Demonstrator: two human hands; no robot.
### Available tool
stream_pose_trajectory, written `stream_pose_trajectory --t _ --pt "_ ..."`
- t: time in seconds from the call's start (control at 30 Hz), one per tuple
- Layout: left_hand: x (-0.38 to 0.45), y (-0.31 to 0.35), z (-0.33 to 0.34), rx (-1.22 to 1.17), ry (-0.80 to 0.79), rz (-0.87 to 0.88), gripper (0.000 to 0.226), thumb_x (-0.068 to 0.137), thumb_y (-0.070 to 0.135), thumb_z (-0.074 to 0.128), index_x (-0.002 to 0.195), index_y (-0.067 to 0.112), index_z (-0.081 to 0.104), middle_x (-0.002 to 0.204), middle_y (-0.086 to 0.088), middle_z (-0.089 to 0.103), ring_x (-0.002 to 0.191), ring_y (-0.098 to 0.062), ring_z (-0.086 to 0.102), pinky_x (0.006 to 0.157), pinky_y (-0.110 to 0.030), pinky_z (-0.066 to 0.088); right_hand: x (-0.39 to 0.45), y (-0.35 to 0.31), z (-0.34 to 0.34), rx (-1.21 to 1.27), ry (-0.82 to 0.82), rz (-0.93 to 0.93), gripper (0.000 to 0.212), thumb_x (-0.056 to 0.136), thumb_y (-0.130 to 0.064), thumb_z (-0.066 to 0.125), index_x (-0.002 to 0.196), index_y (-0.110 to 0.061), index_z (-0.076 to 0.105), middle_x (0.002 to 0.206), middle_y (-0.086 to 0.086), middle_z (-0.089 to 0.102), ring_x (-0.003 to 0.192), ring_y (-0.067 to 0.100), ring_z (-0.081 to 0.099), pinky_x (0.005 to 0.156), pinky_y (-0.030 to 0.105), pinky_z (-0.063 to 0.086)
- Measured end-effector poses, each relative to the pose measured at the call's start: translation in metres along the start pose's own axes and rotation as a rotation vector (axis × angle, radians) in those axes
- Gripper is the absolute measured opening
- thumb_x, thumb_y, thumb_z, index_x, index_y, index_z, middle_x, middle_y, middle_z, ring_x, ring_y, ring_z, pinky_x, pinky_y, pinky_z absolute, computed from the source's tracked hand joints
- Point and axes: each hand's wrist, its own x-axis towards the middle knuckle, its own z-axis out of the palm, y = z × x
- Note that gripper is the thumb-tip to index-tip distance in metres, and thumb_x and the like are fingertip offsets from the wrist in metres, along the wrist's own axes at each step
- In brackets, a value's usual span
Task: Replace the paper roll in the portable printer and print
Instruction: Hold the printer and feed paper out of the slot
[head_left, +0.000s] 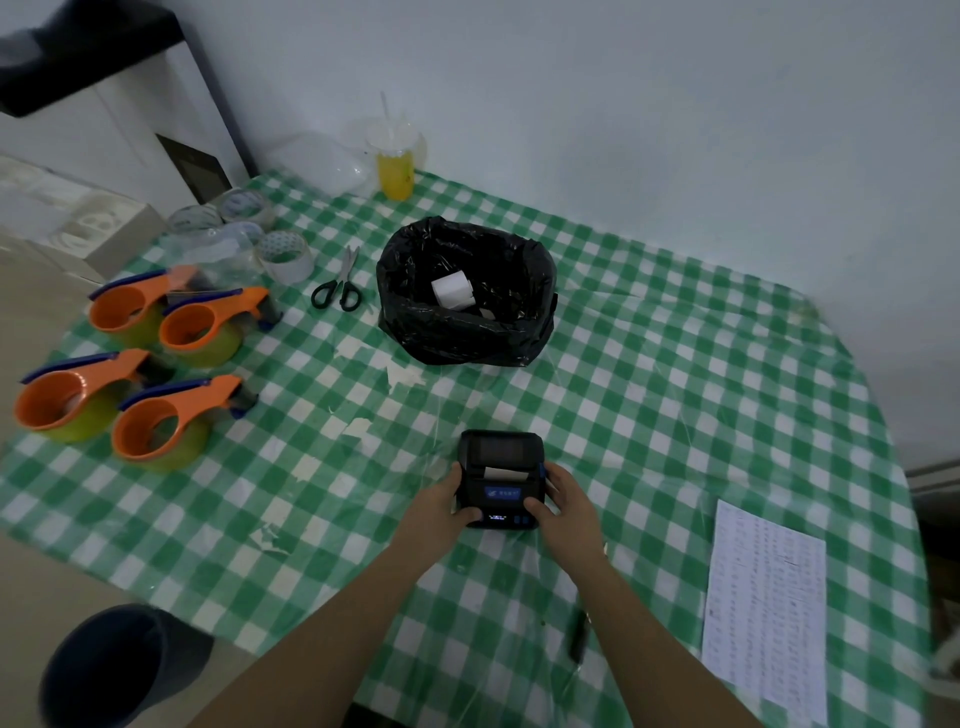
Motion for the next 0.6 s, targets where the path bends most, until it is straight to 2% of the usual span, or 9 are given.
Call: stream_pose_trajectory --t 0.17,0.3,0.37,0.47,0.6 --pt "-0.003 0.004 0.000 -0.013 0.026 0.018 0.062 0.087 0.007 0.060 0.141 0.007 0.030 0.136 -0.013 0.053 0.124 -0.025 0.051 0.091 -0.020 0.036 0.001 0.001 0.000 -0.009 0.007 -0.007 0.055 0.083 0.000 0.062 0.132 -0.015 0.044 0.136 0.008 0.053 0.125 0.022 0.049 0.106 0.044 0.042" --pt "-0.001 0.004 -0.002 -0.059 0.040 0.026 0.053 0.087 0.010 0.060 0.137 0.008 0.040 0.128 -0.015 0.060 0.116 -0.025 0.058 0.095 -0.029 0.045 -0.003 0.001 0.000 -0.014 0.043 0.014 0.061 0.083 -0.010 0.065 0.137 -0.016 0.037 0.130 0.002 0.050 0.119 0.025 0.053 0.101 0.047 0.046" --pt "0.000 0.005 -0.004 -0.071 0.054 0.016 0.052 0.086 0.008 0.060 0.135 0.009 0.043 0.127 -0.014 0.062 0.115 -0.025 0.059 0.099 -0.035 0.048 -0.007 0.003 -0.001 -0.005 0.070 0.022 0.057 0.083 -0.014 0.067 0.133 -0.015 0.041 0.124 -0.001 0.052 0.112 0.023 0.056 0.096 0.042 0.049" --pt "0.001 0.005 -0.005 -0.075 0.065 0.031 0.051 0.084 0.007 0.062 0.132 0.010 0.046 0.124 -0.015 0.064 0.112 -0.026 0.061 0.099 -0.041 0.050 -0.012 0.007 -0.003 -0.016 0.062 -0.016 0.043 0.082 -0.010 0.067 0.122 -0.014 0.053 0.117 0.001 0.060 0.109 0.022 0.059 0.094 0.036 0.049" --pt "0.001 0.004 -0.004 -0.067 0.074 0.043 0.050 0.084 0.007 0.062 0.131 0.008 0.047 0.120 -0.017 0.065 0.110 -0.028 0.062 0.097 -0.044 0.051 -0.016 0.007 -0.005 -0.062 0.022 -0.040 0.048 0.078 -0.001 0.069 0.122 -0.013 0.053 0.114 -0.002 0.059 0.108 0.017 0.056 0.092 0.030 0.046"
